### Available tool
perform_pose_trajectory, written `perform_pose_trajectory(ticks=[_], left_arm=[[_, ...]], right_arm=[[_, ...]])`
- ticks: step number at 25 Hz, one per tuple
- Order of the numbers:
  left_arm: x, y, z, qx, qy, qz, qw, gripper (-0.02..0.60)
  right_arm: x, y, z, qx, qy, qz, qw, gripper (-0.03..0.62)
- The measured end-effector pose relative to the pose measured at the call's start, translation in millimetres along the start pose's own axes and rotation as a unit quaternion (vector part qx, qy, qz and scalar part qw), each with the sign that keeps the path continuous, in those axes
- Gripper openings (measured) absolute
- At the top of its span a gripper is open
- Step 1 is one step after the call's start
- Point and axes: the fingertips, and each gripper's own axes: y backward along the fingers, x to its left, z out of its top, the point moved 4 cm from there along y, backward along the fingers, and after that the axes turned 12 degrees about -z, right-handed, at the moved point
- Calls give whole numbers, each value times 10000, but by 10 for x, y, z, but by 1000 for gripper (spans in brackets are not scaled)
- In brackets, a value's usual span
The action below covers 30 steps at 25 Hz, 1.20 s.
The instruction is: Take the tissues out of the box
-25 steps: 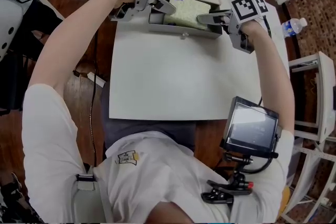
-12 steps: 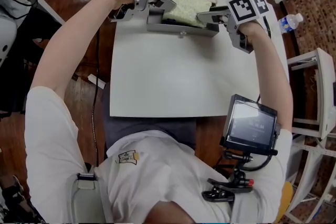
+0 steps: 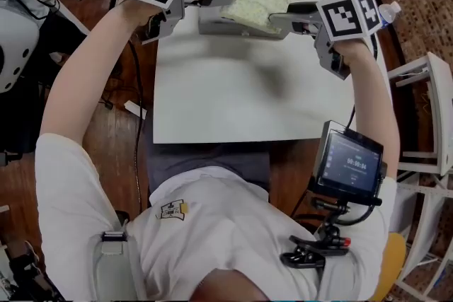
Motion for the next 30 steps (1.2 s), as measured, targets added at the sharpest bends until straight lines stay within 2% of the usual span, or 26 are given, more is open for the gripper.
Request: perform_pose_trajectory(ticks=[2, 5, 9, 13, 17, 19, 24, 30], left_arm=[[-310, 7, -59, -102, -60, 57, 9999, 166], [-609, -32, -278, -260, 46, 41, 9996, 163], [-732, -120, -686, -429, 318, -41, 9986, 163], [-779, -238, -1047, -293, 644, -183, 9973, 163], [-732, -349, -1304, 6, 1030, -337, 9941, 163], [-679, -364, -1374, 23, 1255, -417, 9912, 163], [-568, -398, -1390, -156, 1666, -650, 9838, 163], [-461, -379, -1424, -493, 1888, -892, 9767, 164]], right_arm=[[179, 183, -134, -6, 131, -32, 9999, 232], [386, 315, -370, 119, 314, -57, 9994, 231], [518, 227, -694, 485, 539, -9, 9974, 232], [596, 68, -980, 817, 563, 139, 9950, 232], [586, -62, -1167, 1041, 348, 289, 9935, 232], [569, -91, -1172, 1045, 220, 371, 9936, 233], [505, -113, -1161, 1017, -240, 637, 9925, 239], [465, -157, -1171, 589, -815, 1087, 9890, 258]])
